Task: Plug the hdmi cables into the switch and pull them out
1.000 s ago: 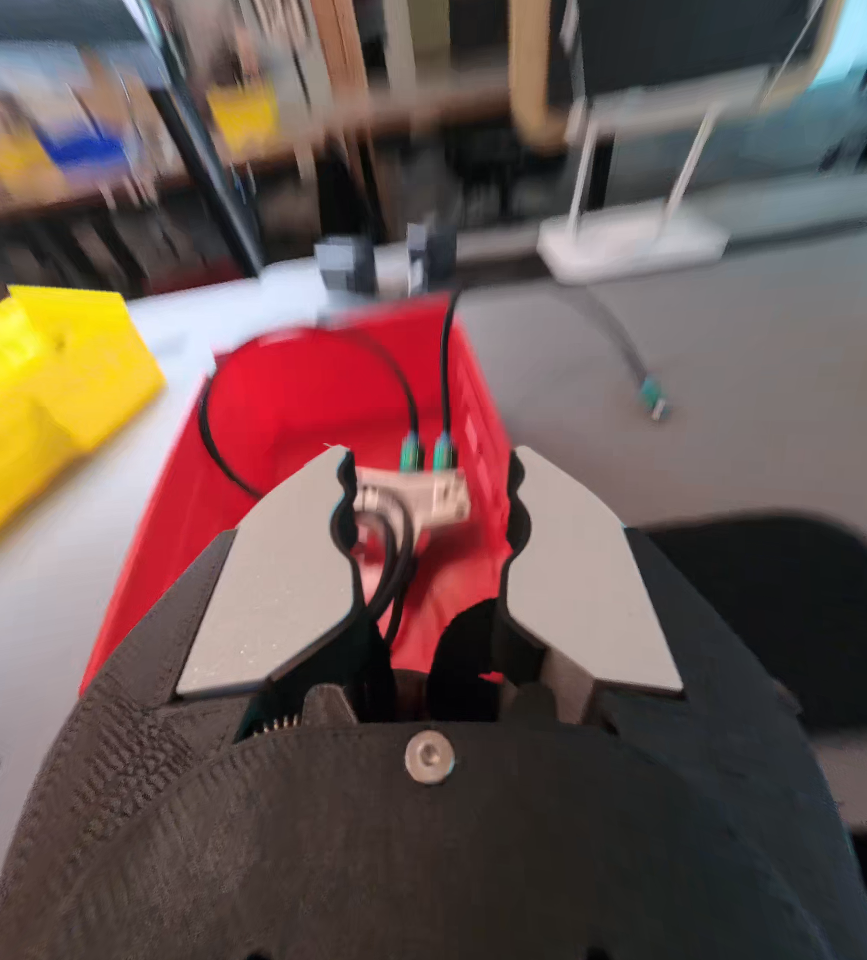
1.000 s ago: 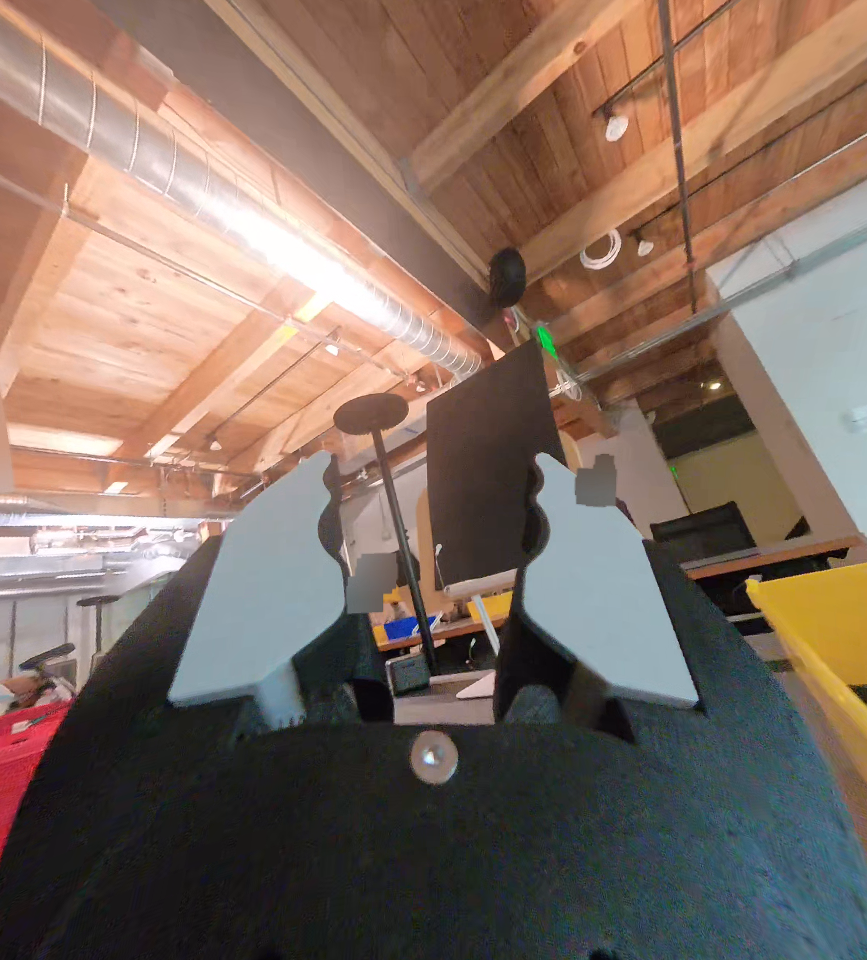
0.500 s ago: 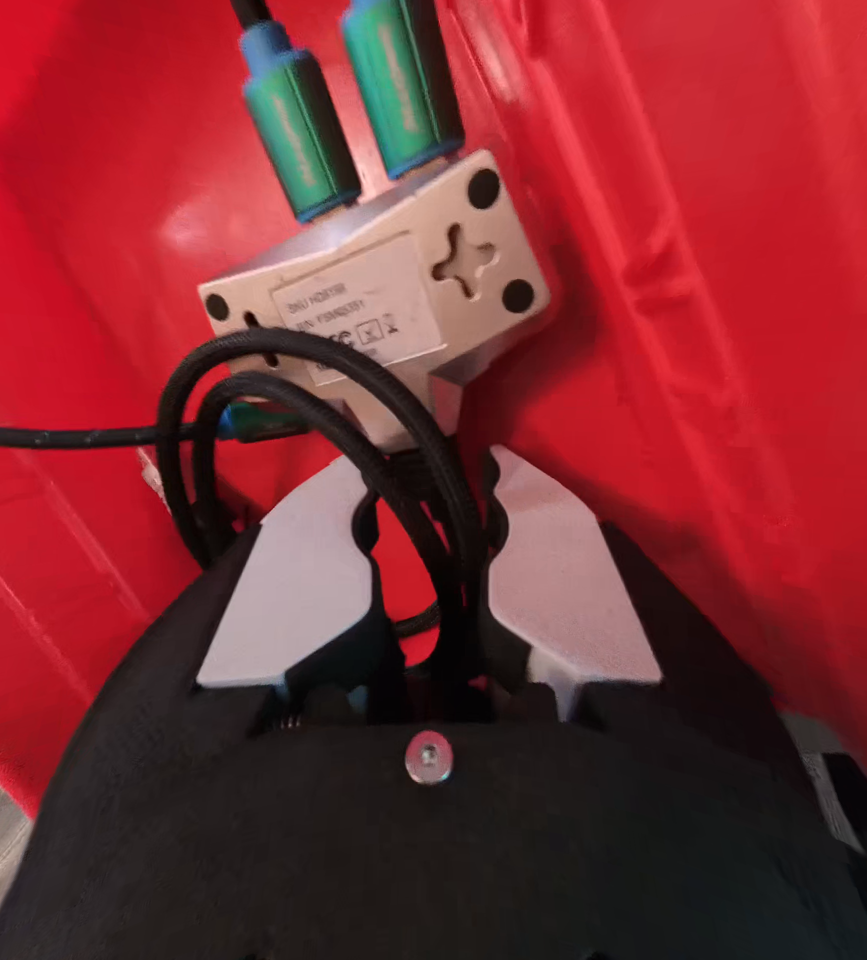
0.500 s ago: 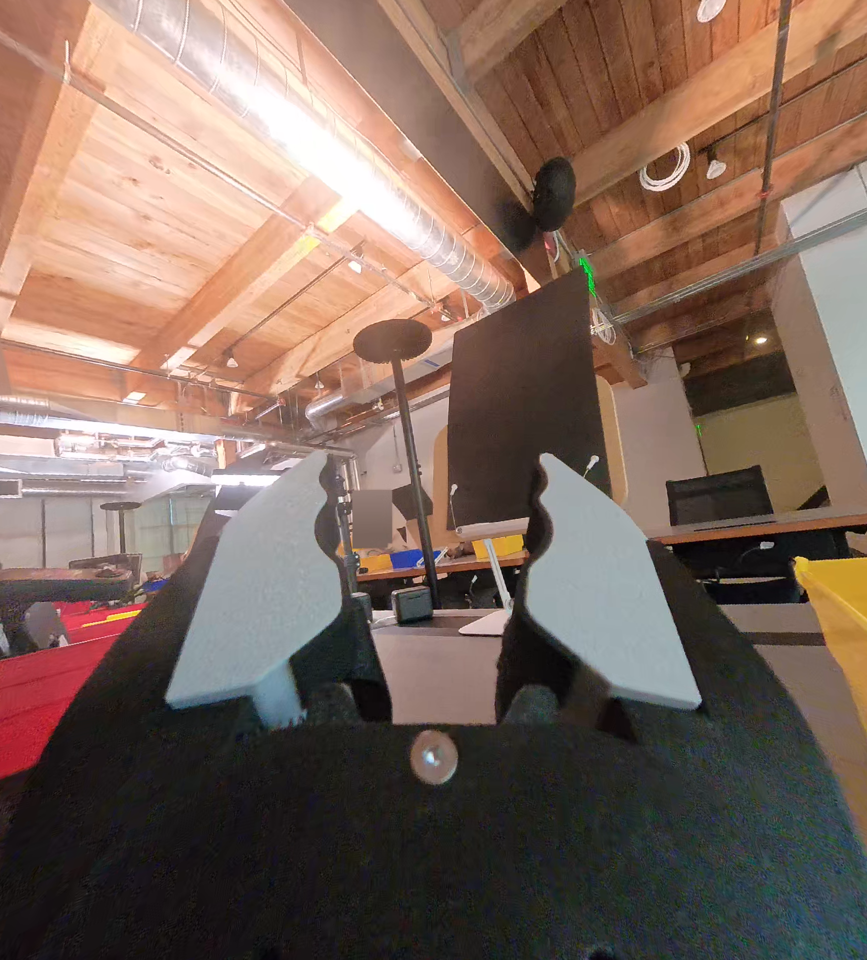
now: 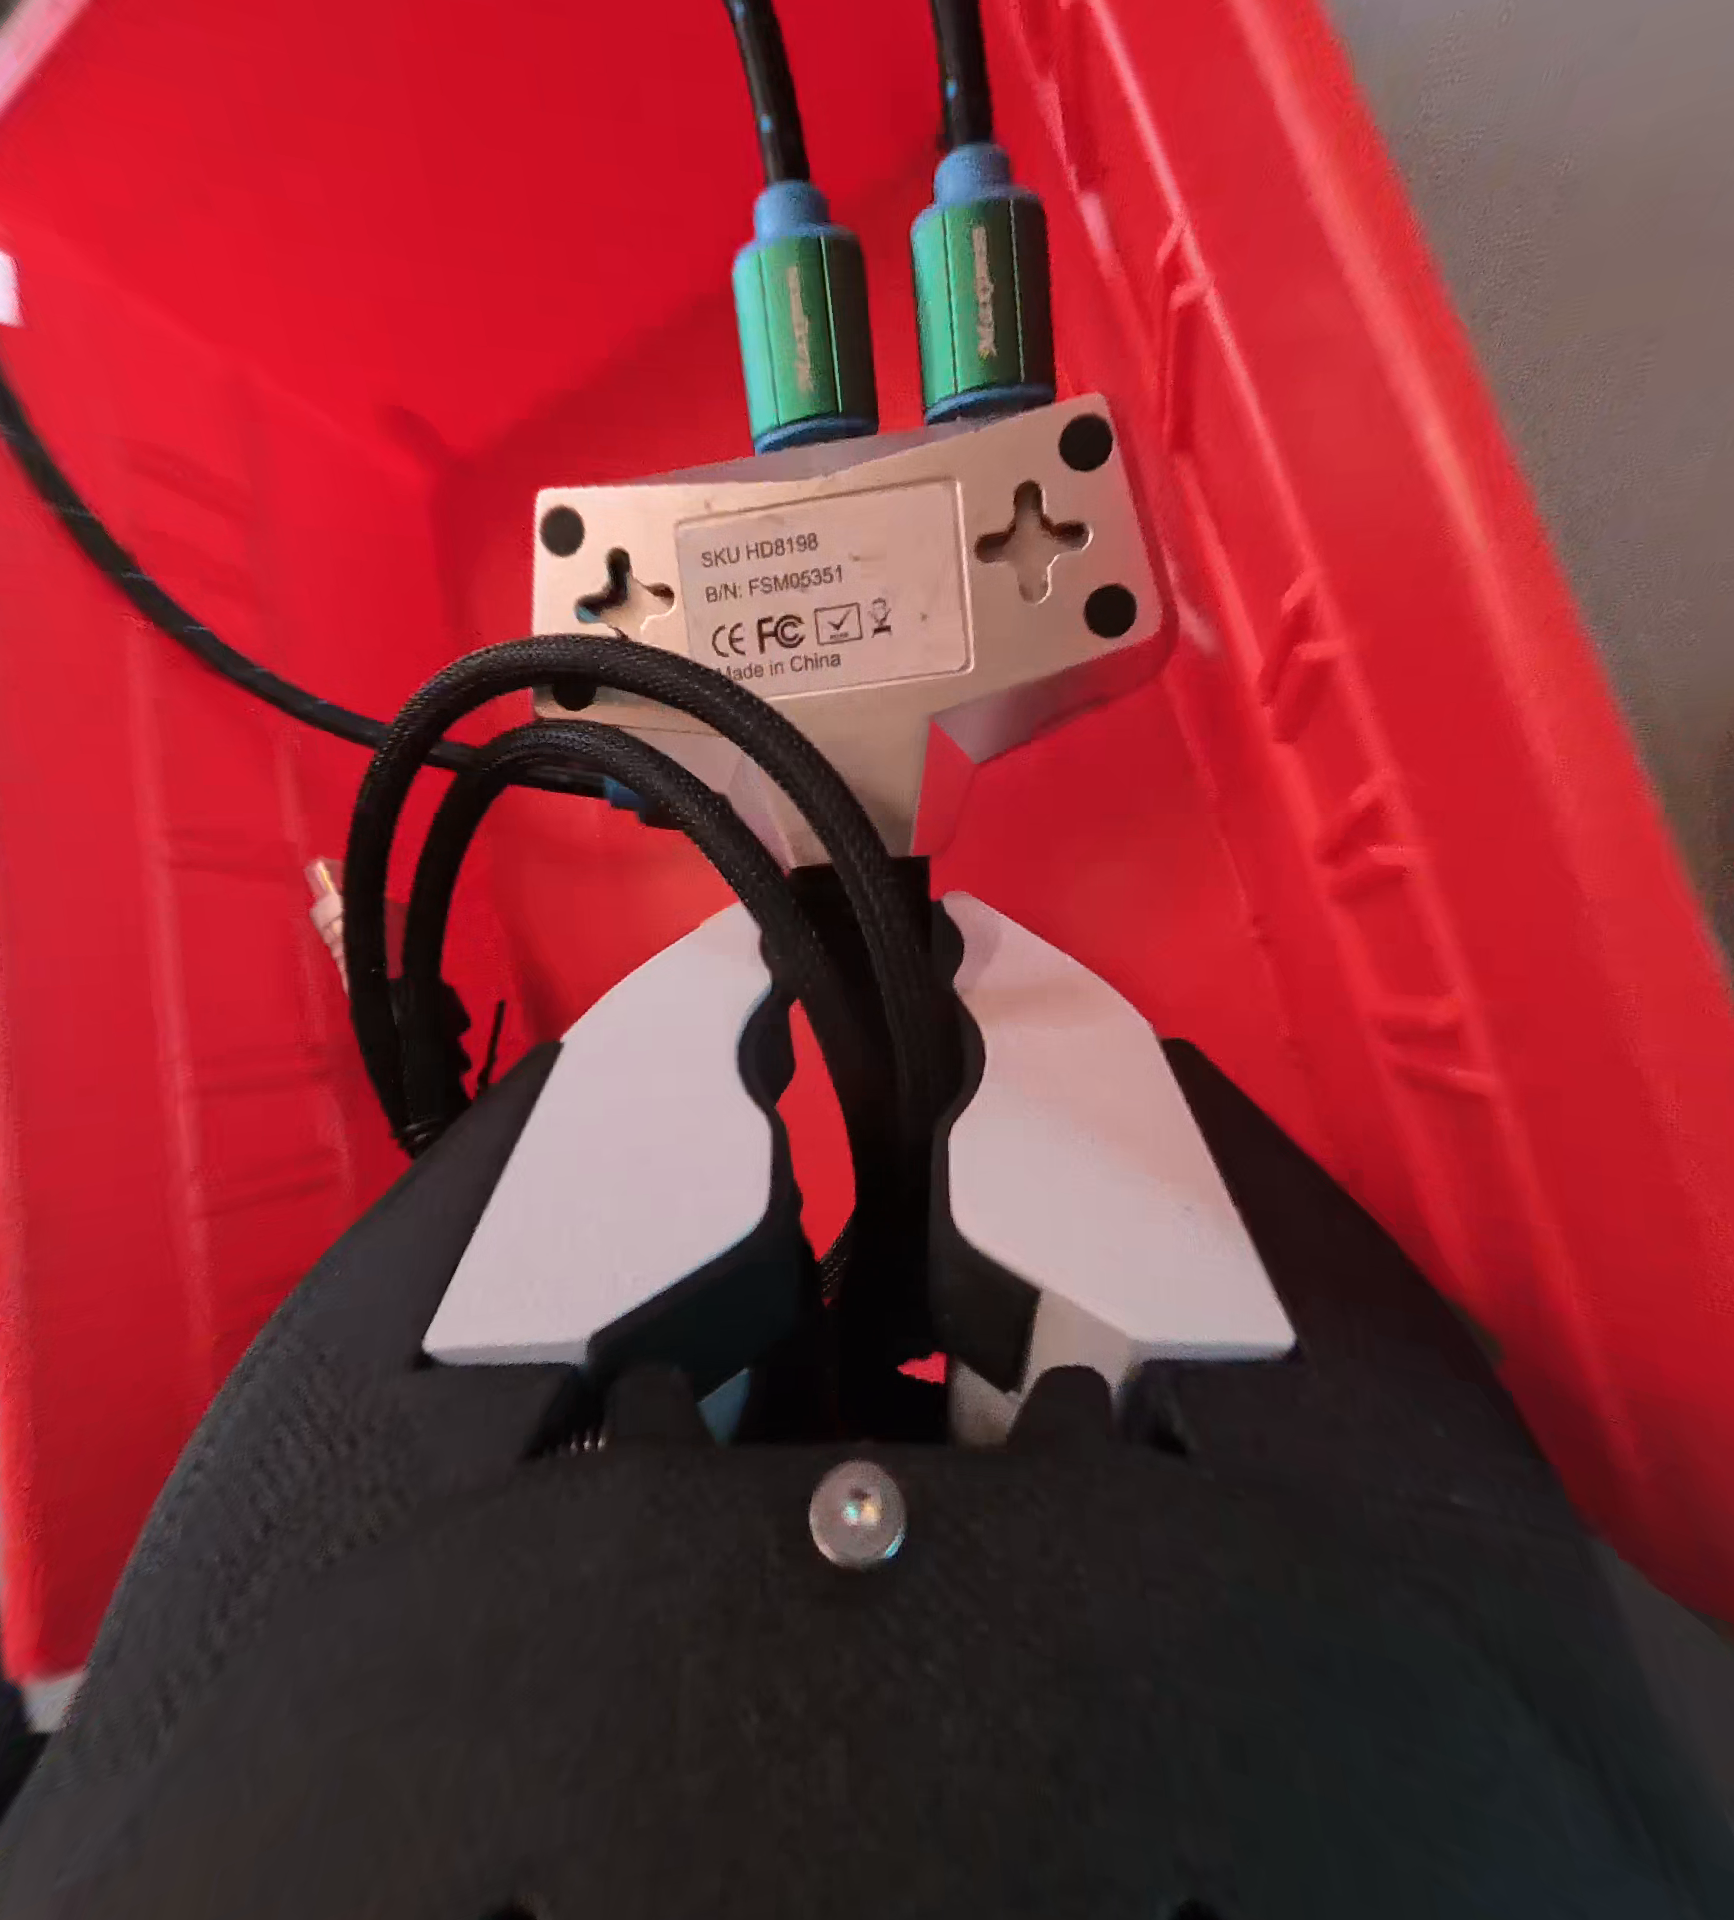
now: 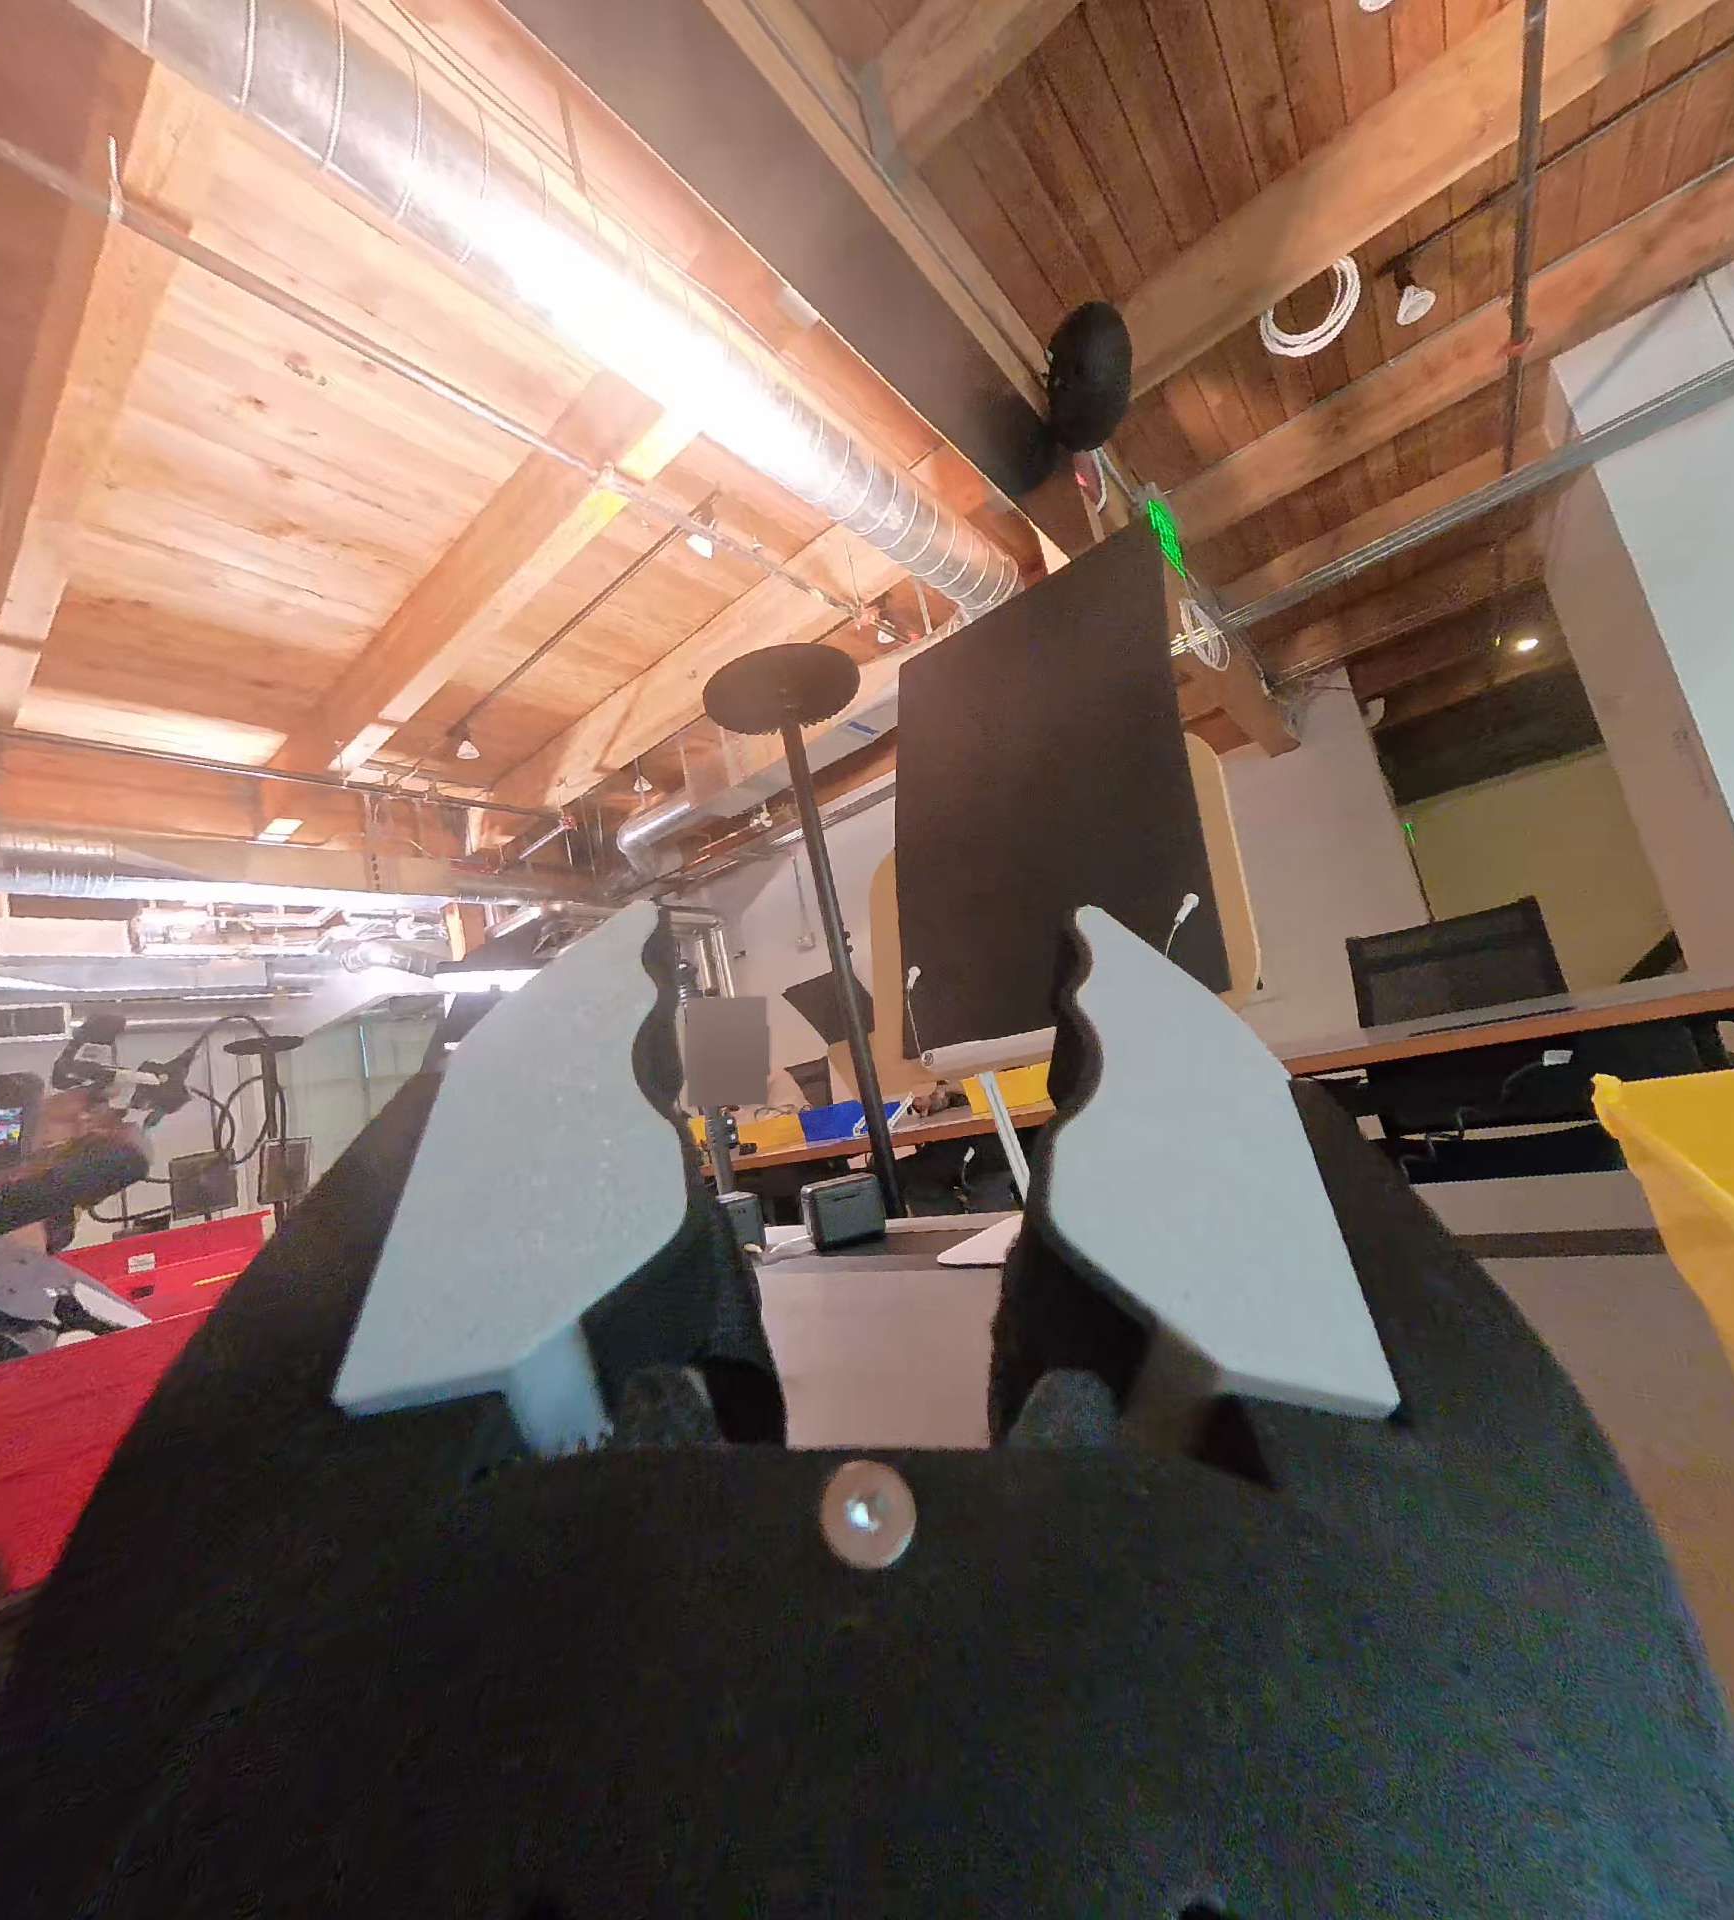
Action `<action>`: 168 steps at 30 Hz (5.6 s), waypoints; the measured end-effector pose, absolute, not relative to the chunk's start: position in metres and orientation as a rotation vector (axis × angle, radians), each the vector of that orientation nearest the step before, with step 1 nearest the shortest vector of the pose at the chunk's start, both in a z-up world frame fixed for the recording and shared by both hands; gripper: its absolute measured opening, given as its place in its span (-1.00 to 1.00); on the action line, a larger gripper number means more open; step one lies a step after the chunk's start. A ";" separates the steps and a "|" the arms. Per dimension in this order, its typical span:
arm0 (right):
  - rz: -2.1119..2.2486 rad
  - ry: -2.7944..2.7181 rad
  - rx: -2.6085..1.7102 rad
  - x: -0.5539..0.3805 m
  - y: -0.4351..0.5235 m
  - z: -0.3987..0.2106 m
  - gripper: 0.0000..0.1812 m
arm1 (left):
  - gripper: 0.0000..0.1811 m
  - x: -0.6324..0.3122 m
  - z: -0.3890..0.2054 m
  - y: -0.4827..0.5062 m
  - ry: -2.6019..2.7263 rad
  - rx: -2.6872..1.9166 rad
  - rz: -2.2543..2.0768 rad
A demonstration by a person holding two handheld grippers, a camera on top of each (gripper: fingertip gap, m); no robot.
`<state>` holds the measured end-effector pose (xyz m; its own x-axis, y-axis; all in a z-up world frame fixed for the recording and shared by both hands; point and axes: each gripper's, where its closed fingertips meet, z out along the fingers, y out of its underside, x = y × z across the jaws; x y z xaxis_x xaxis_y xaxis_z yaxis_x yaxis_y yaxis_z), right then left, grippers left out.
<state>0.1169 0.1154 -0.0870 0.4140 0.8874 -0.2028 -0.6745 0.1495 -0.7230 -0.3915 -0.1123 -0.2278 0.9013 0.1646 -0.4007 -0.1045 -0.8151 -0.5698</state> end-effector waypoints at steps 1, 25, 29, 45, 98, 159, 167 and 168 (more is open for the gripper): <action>1.144 -0.304 -0.855 0.116 0.116 -0.087 -0.24 | -0.75 -0.391 -0.220 -0.112 -0.038 -2.414 0.630; 1.543 -1.007 -0.927 0.005 0.026 -0.087 -0.24 | -0.76 -0.221 0.002 -0.034 0.178 -1.233 0.934; 1.829 -1.005 -1.011 -0.016 0.022 -0.069 -0.16 | -0.76 -0.153 -0.016 -0.001 0.313 -1.175 0.831; 1.669 -0.926 -1.295 -0.029 0.091 -0.123 -0.74 | -0.68 -0.045 -0.159 0.065 0.519 -1.483 -0.028; 2.018 -0.728 -1.106 -0.035 0.061 -0.099 -0.74 | -0.73 -0.023 -0.117 0.060 -0.053 -1.173 -1.302; 2.118 -0.630 -1.368 -0.095 0.016 -0.132 -0.76 | -0.76 -0.081 -0.116 0.040 -0.225 -1.038 -1.243; 2.154 -0.299 -1.192 -0.067 0.048 -0.113 -0.77 | -0.62 -0.079 -0.107 0.037 -0.199 -0.993 -1.075; 2.149 -0.280 -1.178 -0.065 0.050 -0.112 -0.78 | -0.63 -0.073 -0.110 0.038 -0.168 -1.033 -1.048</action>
<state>-0.0648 0.0503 -0.1118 -0.3746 0.6408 -0.6701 -0.4479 -0.7579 -0.4743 -0.0728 0.0385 -0.1095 0.5326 -0.6327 0.5622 0.7765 0.1010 -0.6219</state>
